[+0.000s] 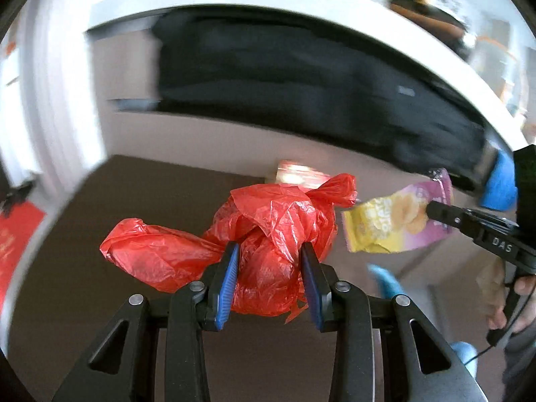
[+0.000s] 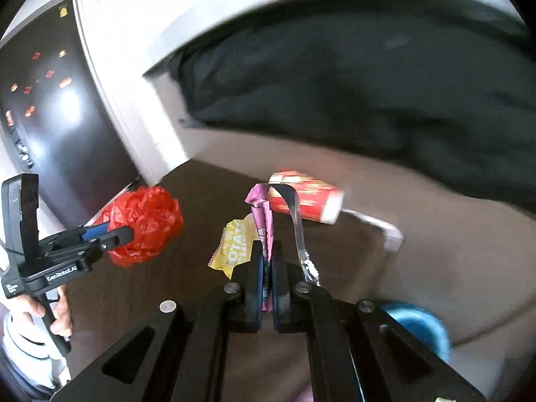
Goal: Collect trash
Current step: 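Carry the red bag and snack bag over the blue bin and release both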
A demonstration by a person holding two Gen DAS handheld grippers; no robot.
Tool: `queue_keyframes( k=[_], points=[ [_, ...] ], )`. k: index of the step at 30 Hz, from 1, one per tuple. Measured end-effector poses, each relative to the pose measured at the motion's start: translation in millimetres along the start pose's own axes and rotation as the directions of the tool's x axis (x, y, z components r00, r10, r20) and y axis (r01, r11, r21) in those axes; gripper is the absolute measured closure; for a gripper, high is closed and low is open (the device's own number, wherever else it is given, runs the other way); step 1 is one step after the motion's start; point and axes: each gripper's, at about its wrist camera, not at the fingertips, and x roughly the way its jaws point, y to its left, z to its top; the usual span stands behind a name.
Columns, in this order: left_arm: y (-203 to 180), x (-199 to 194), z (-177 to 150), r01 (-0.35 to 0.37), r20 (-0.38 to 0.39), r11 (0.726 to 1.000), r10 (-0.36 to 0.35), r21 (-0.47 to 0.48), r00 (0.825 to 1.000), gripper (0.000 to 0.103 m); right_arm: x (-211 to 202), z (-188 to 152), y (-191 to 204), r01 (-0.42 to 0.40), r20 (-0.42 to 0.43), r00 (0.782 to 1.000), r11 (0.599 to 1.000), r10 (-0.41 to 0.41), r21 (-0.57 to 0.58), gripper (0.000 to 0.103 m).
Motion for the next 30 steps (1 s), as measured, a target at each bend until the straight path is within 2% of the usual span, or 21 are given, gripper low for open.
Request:
queue_keyframes(
  k=[3, 5, 8, 13, 15, 18, 20, 25, 30],
  points=[
    [-53.5, 9.8, -3.9, 0.124, -0.045, 0.992, -0.123, 0.021, 0.991, 0.066, -48.8, -16.3, -30.3, 0.080, 0.033, 0.996, 0.997, -0.081, 0.019, 0.100],
    [-93.6, 20.6, -7.0, 0.197, -0.082, 0.980, -0.194, 0.038, 0.978, 0.066, -81.1, -28.8, -55.0, 0.148, 0.045, 0.988, 0.988, -0.150, 0.039, 0.100],
    [-137.2, 39.3, -13.1, 0.252, -0.129, 0.966, -0.243, 0.054, 0.961, 0.066, -111.8, -46.5, -90.4, 0.253, 0.044, 0.966, 0.965, -0.256, 0.062, 0.100],
    [-193.2, 94.8, -35.3, 0.281, -0.253, 0.959, -0.268, 0.018, 0.930, 0.066, -129.5, -80.4, -143.9, 0.324, -0.010, 0.946, 0.939, -0.325, 0.119, 0.100],
    [-211.3, 127.1, -49.1, 0.264, -0.320, 0.964, -0.245, 0.018, 0.915, 0.065, -123.8, -97.4, -164.2, 0.325, -0.040, 0.946, 0.933, -0.323, 0.152, 0.099],
    [-225.8, 165.8, -66.0, 0.216, -0.387, 0.976, -0.186, 0.034, 0.903, 0.065, -104.2, -116.3, -184.3, 0.323, -0.091, 0.946, 0.928, -0.312, 0.184, 0.099],
    [-228.8, 196.1, -74.8, 0.192, -0.432, 0.981, -0.166, 0.017, 0.886, 0.065, -83.6, -132.2, -198.5, 0.337, -0.145, 0.939, 0.919, -0.312, 0.203, 0.099],
    [-222.7, 237.4, -85.8, 0.177, -0.480, 0.983, -0.178, -0.048, 0.859, 0.065, -26.4, -168.9, -230.6, 0.342, -0.270, 0.923, 0.906, -0.274, 0.249, 0.099],
    [-212.0, 258.6, -87.3, 0.163, -0.501, 0.982, -0.190, -0.097, 0.844, 0.065, 8.7, -186.9, -241.9, 0.346, -0.321, 0.911, 0.903, -0.258, 0.255, 0.099]
  ],
)
